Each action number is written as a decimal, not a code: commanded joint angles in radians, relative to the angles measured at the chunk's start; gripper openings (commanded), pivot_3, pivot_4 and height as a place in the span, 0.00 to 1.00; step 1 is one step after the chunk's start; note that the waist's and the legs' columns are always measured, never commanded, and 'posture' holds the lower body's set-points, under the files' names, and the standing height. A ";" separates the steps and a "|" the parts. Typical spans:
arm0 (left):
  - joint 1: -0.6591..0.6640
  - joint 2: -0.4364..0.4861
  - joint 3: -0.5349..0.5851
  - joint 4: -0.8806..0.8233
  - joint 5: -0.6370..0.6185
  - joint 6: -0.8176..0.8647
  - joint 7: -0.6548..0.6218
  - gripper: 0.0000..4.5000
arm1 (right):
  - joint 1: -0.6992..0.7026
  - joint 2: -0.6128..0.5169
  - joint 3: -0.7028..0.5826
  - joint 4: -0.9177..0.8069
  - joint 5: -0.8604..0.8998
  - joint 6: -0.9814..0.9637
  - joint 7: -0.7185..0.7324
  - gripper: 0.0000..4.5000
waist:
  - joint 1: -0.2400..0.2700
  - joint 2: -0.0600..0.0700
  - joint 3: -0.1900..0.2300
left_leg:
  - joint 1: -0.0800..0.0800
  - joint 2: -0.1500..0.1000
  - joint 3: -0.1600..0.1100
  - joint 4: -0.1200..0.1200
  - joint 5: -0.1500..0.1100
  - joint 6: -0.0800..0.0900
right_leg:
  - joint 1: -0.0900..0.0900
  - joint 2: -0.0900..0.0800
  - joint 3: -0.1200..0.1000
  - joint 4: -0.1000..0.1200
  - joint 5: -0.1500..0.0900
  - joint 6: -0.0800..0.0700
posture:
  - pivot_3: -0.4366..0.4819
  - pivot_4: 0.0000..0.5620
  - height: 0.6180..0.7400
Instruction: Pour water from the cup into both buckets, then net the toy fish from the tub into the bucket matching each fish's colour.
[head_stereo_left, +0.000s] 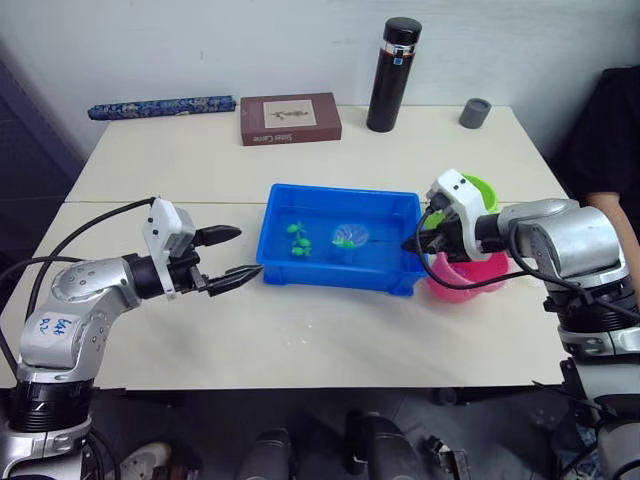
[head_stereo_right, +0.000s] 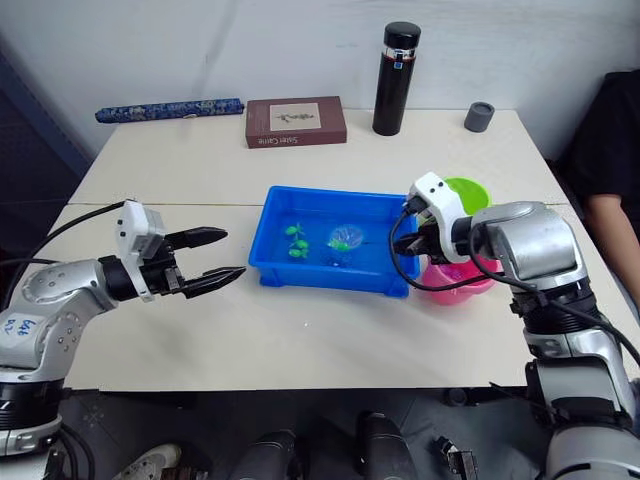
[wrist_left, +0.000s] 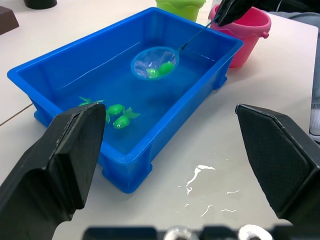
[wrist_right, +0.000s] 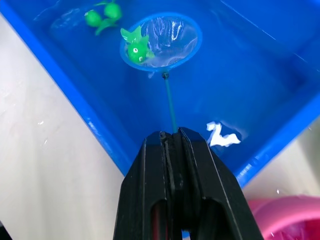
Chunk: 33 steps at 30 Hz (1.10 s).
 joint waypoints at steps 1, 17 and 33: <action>-0.024 0.018 -0.002 0.004 0.011 -0.017 -0.007 1.00 | -0.009 -0.003 -0.052 -0.011 0.038 0.016 -0.028 0.00 | 0.000 0.000 0.000 | 0.000 0.000 0.000 0.000 0.000 0.000 | 0.000 0.000 0.000 0.000 0.000 0.000 | 0.48 0.27 1.00; -0.125 0.003 -0.048 0.109 0.062 -0.074 -0.032 1.00 | 0.058 -0.013 -0.212 -0.131 0.151 0.068 -0.163 0.00 | 0.002 0.000 0.000 | -0.001 0.000 0.000 -0.001 0.000 0.000 | 0.000 0.000 0.000 -0.001 0.000 0.000 | 0.48 0.27 1.00; -0.231 -0.014 -0.111 0.244 0.132 -0.160 -0.070 1.00 | 0.124 -0.019 -0.330 -0.220 0.220 0.094 -0.286 0.00 | 0.003 0.000 0.000 | -0.001 0.000 0.000 -0.002 0.000 0.000 | 0.000 0.000 -0.001 -0.001 0.000 0.000 | 0.48 0.27 1.00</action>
